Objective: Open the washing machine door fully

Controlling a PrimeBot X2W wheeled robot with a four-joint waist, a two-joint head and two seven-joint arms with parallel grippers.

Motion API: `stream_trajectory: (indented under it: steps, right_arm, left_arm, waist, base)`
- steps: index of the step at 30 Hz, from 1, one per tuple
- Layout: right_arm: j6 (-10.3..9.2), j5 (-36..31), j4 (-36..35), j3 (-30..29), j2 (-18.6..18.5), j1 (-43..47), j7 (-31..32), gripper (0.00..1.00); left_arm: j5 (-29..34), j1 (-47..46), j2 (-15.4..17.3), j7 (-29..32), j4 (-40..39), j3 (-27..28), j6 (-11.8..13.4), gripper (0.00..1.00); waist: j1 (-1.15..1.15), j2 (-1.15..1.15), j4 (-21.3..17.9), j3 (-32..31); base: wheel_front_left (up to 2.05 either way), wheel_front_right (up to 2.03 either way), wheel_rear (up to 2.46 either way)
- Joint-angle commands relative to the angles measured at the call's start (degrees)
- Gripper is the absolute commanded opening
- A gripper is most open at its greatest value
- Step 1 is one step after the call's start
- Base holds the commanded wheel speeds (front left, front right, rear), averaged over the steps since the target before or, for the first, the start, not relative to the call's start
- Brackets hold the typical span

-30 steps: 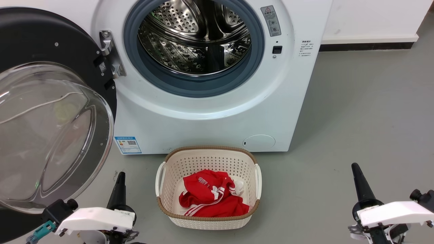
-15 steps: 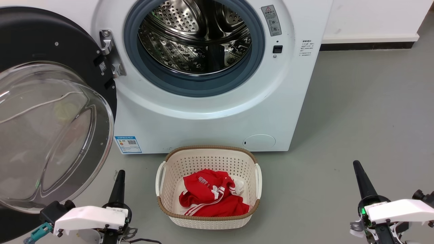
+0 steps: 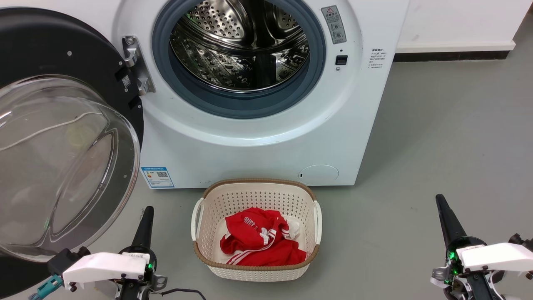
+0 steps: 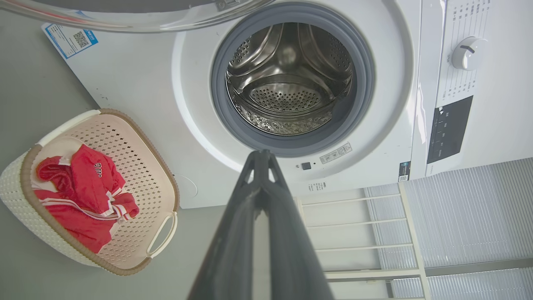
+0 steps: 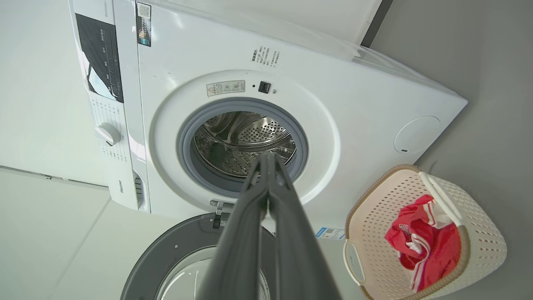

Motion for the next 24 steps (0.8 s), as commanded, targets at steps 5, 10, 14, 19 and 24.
stream_trajectory:
  steps: [5,10,14,19,24]
  right_arm:
    - [0.01,3.0,0.0,-0.4,-0.2,-1.3,0.8,0.00]
    - [0.01,6.3,0.2,-0.7,-0.2,-1.5,1.5,0.00]
    - [0.01,8.1,0.3,-0.9,-0.1,-1.7,1.9,0.00]
    - [0.00,10.3,0.5,-1.2,-0.1,-1.9,2.4,0.00]
    - [0.00,12.4,0.6,-1.4,-0.1,-1.9,2.9,0.00]
  left_arm:
    - [-3.1,-1.4,-0.1,0.9,0.1,0.5,-0.6,0.00]
    - [-6.6,-1.7,-0.1,1.7,0.4,0.9,-1.0,0.00]
    - [-8.4,-1.8,-0.2,2.2,0.5,1.0,-1.3,0.00]
    - [-10.7,-2.0,-0.2,2.8,0.7,1.3,-1.5,0.00]
    - [-12.9,-2.2,-0.2,3.3,0.9,1.6,-1.8,0.00]
  waist:
    - [0.00,0.00,0.0,0.0]
    - [0.00,0.00,0.0,0.1]
    - [0.00,0.00,0.1,0.1]
    - [0.00,0.00,0.1,0.2]
    - [0.00,0.00,0.1,0.2]
  base:
    - [0.00,0.00,0.00]
    - [0.00,0.00,0.00]
    - [0.00,0.00,0.00]
    - [0.00,0.00,0.00]
    - [0.00,0.00,0.00]
